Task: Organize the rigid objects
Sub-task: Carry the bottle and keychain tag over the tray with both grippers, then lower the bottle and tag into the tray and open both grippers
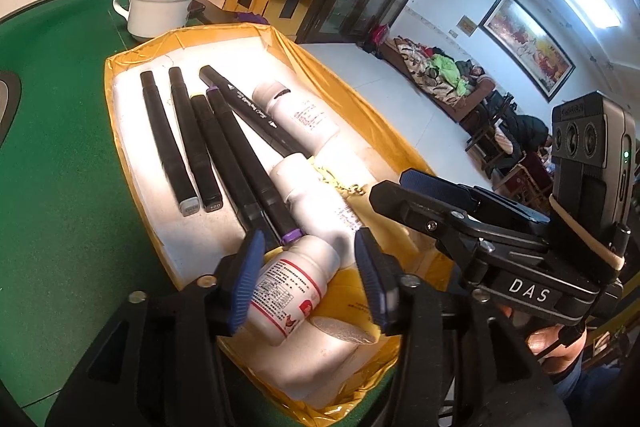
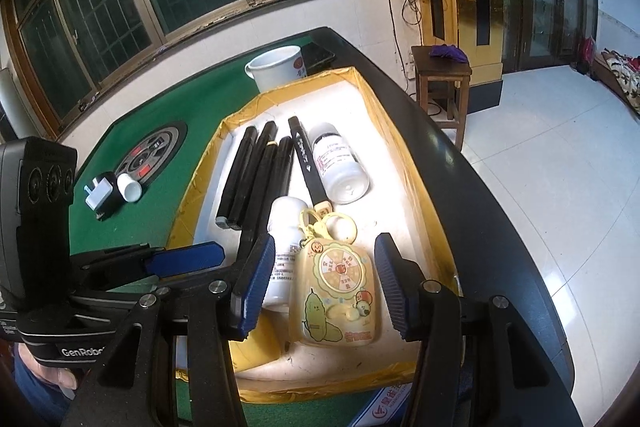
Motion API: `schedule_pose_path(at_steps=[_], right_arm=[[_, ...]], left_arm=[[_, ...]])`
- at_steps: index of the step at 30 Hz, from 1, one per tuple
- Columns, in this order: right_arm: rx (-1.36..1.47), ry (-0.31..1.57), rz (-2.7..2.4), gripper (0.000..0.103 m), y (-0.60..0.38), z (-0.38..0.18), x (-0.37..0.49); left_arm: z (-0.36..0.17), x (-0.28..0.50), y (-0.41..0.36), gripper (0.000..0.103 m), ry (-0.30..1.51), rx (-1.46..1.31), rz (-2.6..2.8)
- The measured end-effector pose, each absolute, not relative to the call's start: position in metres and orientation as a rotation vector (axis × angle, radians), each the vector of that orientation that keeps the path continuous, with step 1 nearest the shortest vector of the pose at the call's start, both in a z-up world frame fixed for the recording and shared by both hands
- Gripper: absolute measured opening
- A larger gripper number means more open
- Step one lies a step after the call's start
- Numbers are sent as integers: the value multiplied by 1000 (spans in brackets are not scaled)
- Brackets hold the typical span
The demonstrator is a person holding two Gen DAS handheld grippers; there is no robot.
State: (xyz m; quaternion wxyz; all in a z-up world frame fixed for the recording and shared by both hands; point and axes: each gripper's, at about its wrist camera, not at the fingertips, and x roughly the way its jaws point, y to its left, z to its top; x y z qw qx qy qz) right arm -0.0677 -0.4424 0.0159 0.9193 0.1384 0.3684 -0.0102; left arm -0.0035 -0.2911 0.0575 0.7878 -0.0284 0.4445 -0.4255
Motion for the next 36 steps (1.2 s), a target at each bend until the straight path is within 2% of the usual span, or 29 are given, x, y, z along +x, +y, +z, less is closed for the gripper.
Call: schedule_pose_path(at_steps=[6, 9, 19, 36], right_arm=[[312, 720, -21, 48, -445, 25, -70], [309, 710, -17, 53, -442, 28, -69], [281, 672, 2, 54, -424, 44, -61], [258, 703, 210, 55, -329, 49, -20]], left_arm=[[65, -5, -284, 49, 919, -85, -924], [68, -3, -278, 49, 907, -101, -916], [83, 7, -239, 48, 837, -145, -859], [113, 39, -97, 49, 651, -312, -624]])
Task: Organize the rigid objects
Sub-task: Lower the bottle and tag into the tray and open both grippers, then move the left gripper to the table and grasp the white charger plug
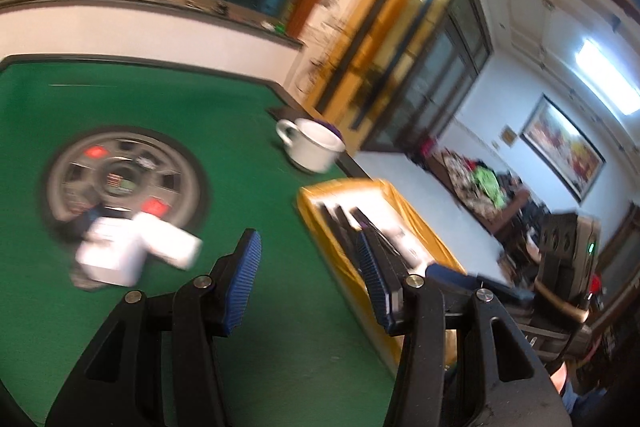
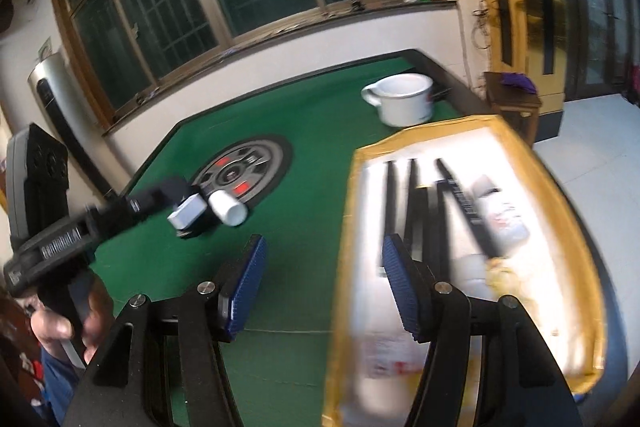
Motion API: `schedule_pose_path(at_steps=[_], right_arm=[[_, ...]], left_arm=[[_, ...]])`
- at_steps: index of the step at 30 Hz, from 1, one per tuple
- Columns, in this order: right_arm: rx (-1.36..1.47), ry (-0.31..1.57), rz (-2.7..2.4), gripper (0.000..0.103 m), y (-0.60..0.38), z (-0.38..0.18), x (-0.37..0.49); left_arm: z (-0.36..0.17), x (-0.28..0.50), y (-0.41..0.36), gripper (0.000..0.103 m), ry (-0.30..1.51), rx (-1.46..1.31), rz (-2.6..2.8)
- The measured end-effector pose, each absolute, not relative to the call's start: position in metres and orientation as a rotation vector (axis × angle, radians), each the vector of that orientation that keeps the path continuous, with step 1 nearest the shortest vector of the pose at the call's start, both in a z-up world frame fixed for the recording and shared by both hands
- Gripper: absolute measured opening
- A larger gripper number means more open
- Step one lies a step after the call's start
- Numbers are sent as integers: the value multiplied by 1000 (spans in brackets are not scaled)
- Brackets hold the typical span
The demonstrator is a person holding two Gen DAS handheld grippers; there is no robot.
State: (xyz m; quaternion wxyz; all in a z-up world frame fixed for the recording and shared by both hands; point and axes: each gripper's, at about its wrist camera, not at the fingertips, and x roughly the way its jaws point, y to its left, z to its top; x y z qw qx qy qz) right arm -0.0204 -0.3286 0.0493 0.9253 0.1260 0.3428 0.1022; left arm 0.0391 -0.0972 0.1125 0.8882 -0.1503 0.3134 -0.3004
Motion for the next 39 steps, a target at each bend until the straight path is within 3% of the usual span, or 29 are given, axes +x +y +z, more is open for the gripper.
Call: schedule_pose_path(at_steps=[10, 22, 28, 36, 39], right_arm=[[243, 772, 328, 57, -254, 31, 33], [358, 886, 376, 57, -212, 3, 133], [211, 917, 425, 58, -164, 7, 160], [35, 1055, 617, 61, -143, 1, 98], [163, 1006, 679, 61, -162, 8, 75]], left_arm=[[97, 75, 12, 49, 647, -492, -433], [65, 94, 18, 49, 727, -506, -347], [46, 106, 31, 48, 786, -513, -248], [44, 104, 45, 48, 789, -563, -234], [46, 102, 39, 49, 794, -542, -250]])
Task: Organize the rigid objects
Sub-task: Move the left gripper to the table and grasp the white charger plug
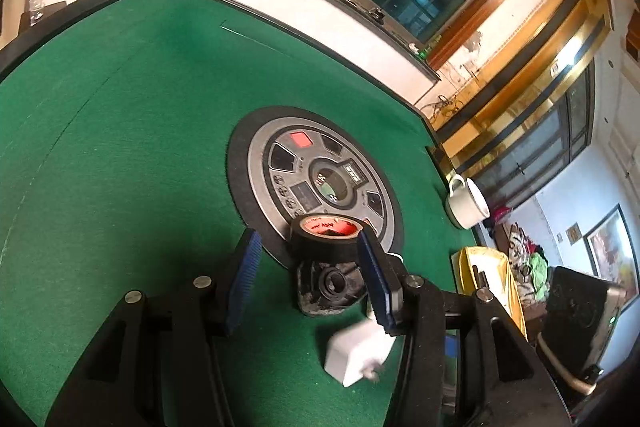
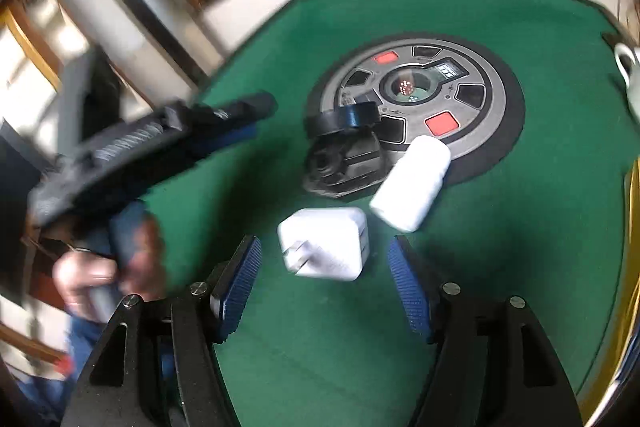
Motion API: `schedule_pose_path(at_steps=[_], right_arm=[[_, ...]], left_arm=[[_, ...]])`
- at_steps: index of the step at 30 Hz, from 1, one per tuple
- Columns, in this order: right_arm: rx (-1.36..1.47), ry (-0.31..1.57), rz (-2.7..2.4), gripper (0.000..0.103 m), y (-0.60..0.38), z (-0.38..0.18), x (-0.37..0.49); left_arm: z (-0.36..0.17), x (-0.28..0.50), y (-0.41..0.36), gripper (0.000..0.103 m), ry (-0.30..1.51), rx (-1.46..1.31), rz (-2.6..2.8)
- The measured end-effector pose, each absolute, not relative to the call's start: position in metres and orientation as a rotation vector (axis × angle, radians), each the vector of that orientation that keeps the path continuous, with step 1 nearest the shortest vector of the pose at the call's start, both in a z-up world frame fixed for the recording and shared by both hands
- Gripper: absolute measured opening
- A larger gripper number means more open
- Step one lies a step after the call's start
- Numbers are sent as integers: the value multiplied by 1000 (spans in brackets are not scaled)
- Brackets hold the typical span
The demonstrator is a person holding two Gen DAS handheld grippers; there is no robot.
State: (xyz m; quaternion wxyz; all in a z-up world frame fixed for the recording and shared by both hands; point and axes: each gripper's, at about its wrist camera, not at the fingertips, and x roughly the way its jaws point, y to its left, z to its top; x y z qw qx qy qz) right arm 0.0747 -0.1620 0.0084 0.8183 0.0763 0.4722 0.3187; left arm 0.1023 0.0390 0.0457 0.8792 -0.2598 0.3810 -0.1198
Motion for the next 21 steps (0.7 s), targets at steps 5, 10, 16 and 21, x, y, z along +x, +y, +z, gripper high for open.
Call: schedule_pose_path(at_steps=[5, 10, 16, 21], right_arm=[[260, 831, 518, 61, -197, 6, 70], [380, 773, 495, 61, -223, -5, 77], [543, 795, 524, 61, -252, -5, 89], [575, 804, 537, 61, -254, -7, 94]], left_arm=[[52, 95, 32, 48, 797, -517, -285], [65, 76, 7, 49, 792, -357, -407], [53, 60, -23, 49, 847, -126, -515], [44, 63, -42, 49, 890, -56, -533]])
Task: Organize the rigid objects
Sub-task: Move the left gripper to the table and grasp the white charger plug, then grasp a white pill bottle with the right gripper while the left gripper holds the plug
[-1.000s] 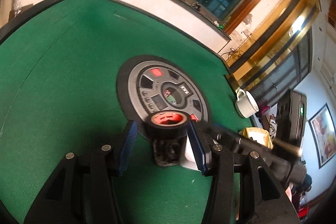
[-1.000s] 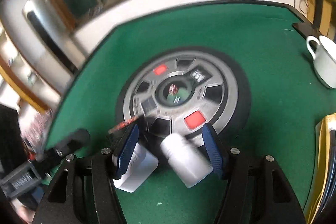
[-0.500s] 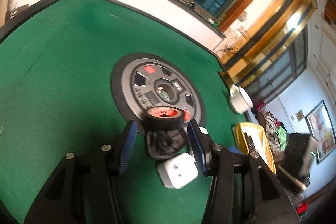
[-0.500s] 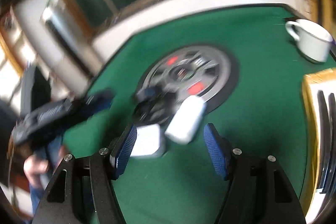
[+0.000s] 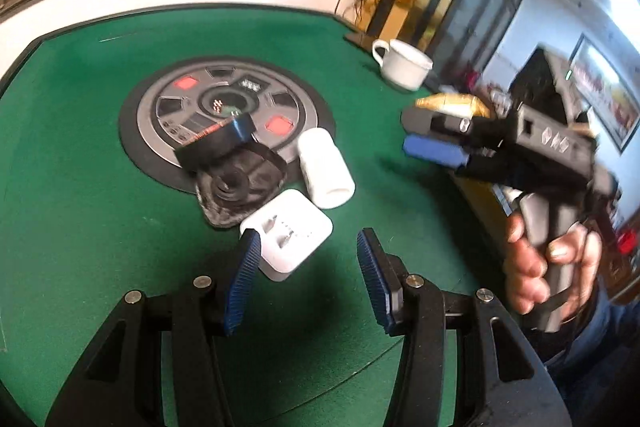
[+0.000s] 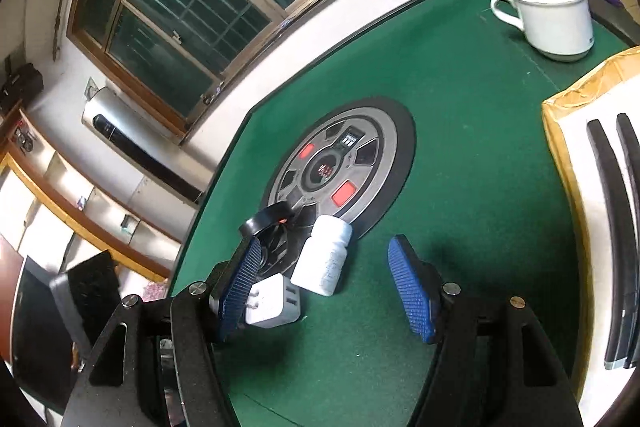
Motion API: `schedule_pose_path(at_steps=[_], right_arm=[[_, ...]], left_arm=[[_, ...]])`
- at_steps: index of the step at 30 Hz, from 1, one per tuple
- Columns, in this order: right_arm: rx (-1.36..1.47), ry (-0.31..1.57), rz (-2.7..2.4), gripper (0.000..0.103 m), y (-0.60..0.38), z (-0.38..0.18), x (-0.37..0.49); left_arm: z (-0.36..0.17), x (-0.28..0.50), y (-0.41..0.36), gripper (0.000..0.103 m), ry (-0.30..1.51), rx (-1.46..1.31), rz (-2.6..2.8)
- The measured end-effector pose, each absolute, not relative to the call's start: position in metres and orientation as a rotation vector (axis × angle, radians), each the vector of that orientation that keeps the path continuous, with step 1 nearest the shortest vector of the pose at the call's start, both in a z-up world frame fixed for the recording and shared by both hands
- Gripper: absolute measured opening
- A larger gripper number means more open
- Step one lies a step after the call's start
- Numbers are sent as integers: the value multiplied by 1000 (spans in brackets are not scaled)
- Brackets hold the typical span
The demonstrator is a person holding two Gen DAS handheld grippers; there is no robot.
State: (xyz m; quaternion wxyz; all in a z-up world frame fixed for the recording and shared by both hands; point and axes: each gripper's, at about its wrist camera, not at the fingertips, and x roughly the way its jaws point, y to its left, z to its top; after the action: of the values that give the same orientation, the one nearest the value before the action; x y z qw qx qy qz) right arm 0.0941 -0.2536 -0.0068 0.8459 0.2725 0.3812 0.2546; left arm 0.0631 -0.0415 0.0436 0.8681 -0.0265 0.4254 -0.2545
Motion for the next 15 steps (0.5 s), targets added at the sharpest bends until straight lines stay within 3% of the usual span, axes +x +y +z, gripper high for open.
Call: schedule_pose_path(at_steps=[6, 15], right_arm=[[580, 823, 551, 61, -251, -11, 94], [564, 831, 543, 61, -251, -14, 96]], left_arm=[[39, 62, -47, 50, 871, 59, -416], [29, 46, -85, 61, 863, 283, -477]])
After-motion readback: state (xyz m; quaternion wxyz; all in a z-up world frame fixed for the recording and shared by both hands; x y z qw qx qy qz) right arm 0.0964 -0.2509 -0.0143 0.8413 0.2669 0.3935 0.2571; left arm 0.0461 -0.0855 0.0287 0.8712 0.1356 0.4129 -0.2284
